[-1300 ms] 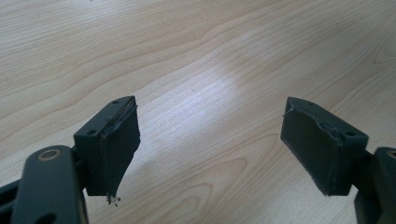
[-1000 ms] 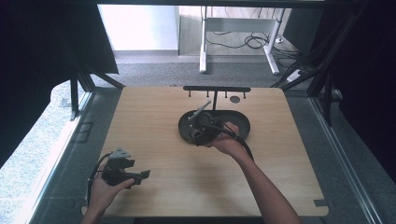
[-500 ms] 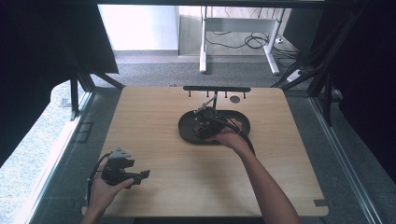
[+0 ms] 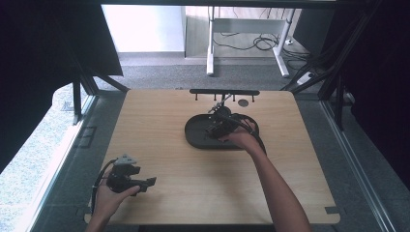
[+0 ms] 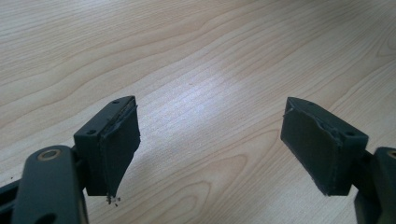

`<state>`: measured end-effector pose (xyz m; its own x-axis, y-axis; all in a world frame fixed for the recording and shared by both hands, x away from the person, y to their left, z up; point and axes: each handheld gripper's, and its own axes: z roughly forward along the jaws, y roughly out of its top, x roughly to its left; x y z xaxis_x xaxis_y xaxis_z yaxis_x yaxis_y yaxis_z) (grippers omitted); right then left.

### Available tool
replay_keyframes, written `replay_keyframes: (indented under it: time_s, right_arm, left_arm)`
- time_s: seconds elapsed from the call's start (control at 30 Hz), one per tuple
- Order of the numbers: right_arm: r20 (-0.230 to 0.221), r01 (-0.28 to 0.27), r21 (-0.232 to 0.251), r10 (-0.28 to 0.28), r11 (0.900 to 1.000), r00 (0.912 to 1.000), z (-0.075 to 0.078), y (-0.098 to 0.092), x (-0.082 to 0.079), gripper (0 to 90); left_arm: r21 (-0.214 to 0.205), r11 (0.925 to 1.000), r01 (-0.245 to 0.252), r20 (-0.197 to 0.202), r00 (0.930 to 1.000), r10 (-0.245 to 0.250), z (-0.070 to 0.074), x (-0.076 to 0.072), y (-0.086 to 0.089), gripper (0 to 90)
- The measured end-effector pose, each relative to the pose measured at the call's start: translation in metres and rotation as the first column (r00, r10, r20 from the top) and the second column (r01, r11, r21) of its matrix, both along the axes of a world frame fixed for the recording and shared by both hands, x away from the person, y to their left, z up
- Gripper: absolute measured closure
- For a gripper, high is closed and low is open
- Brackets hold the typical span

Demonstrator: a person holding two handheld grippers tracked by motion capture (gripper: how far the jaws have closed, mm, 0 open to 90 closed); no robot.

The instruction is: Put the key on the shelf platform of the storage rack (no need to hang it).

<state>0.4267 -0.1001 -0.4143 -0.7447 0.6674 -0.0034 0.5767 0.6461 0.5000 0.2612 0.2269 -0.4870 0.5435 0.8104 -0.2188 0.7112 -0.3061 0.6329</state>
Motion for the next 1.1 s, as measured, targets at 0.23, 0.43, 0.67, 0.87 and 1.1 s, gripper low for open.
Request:
replay_keyframes:
  time_s: [0.23,0.43,0.67,0.87,1.1]
  right_arm:
    - [-0.019,0.008,-0.006,-0.008,1.0000,0.9998,-0.008,-0.001,0.013,49.0]
    - [-0.024,0.031,-0.015,-0.031,0.9994,0.9992,-0.011,0.000,0.022,49.0]
    - [-0.025,0.033,-0.029,-0.034,0.9990,0.9991,-0.020,-0.001,0.028,49.0]
    - [-0.038,0.050,-0.038,-0.052,0.9980,0.9979,-0.034,-0.006,0.035,49.0]
    - [-0.032,0.078,-0.037,-0.079,0.9963,0.9964,-0.047,-0.014,0.041,48.9]
  left_arm:
    - [-0.004,0.9999,-0.009,0.001,1.0000,0.009,0.000,0.000,0.003,19.8]
    - [-0.006,0.9999,-0.008,0.001,1.0000,0.008,0.000,-0.001,0.003,19.8]
    - [-0.010,0.9999,-0.010,0.002,0.9999,0.010,0.001,-0.001,0.003,19.8]
    - [-0.009,0.9999,-0.008,0.001,1.0000,0.008,0.000,-0.001,0.003,19.8]
    - [-0.010,0.9999,-0.007,0.000,1.0000,0.007,0.000,-0.001,0.002,19.8]
